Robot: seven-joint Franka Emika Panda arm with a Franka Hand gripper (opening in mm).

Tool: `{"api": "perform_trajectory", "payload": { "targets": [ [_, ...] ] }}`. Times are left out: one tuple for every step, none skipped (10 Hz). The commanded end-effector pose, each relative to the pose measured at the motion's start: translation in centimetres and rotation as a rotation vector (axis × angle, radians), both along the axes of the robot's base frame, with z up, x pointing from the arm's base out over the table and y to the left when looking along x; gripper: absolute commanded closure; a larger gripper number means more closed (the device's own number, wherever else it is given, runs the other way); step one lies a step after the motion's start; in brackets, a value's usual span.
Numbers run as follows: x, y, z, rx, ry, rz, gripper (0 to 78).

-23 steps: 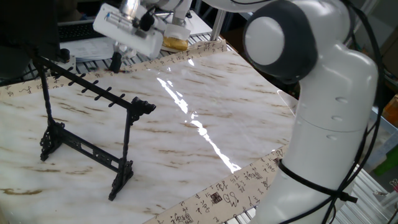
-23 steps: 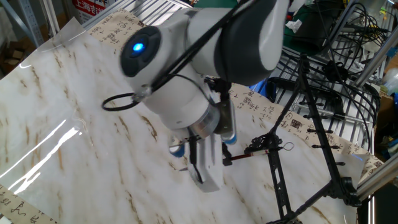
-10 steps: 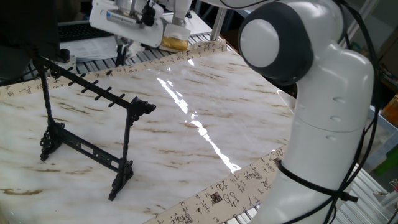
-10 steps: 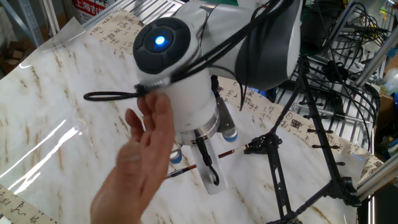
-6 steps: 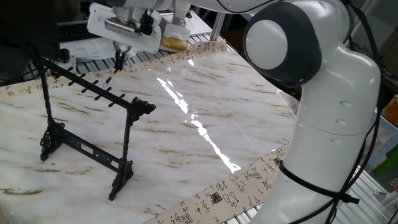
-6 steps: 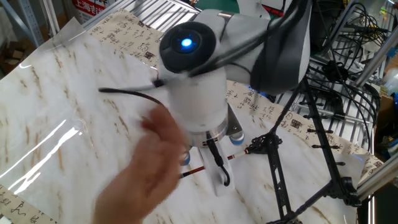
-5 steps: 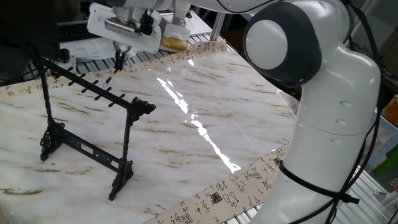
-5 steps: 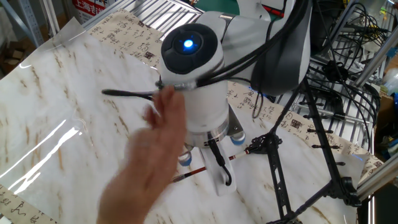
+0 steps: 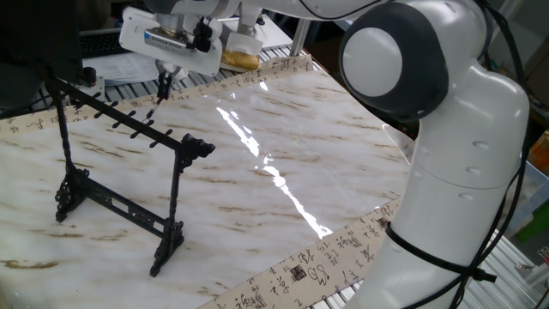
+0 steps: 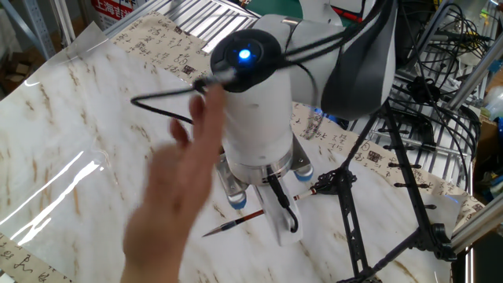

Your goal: Place the brush on the pen rack

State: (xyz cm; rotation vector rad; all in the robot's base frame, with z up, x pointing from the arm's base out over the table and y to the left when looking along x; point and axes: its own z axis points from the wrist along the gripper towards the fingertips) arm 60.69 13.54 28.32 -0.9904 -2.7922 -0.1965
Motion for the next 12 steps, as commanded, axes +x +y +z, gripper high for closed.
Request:
{"api": "perform_trajectory", "payload": {
  "targets": [
    [0.0, 0.1, 0.1, 0.002, -0.006, 0.011, 76.4],
    [0.0, 0.1, 0.1, 0.006, -0.006, 0.01, 76.4],
    [0.0, 0.1, 0.1, 0.026, -0.003, 0.007, 76.4],
    [-0.1, 0.2, 0.0, 0.073, -0.003, -0.002, 76.4],
    [-0.1, 0.2, -0.1, 0.072, -0.005, 0.002, 76.4],
    [-0.5, 0.4, -0.3, 0.071, -0.02, 0.019, 76.4],
    [-0.5, 0.5, -0.5, 0.081, -0.02, 0.022, 76.4],
    [-0.7, 1.0, -1.1, 0.123, -0.001, 0.002, 76.4],
    [-0.8, 1.1, -1.2, 0.146, 0.009, -0.014, 76.4],
    [-1.0, 1.2, -1.4, 0.202, 0.053, -0.078, 76.4],
    [-1.0, 1.2, -1.4, 0.223, 0.076, -0.096, 76.4],
    [-1.0, 1.2, -1.4, 0.219, 0.078, -0.097, 76.4]
  ]
}}
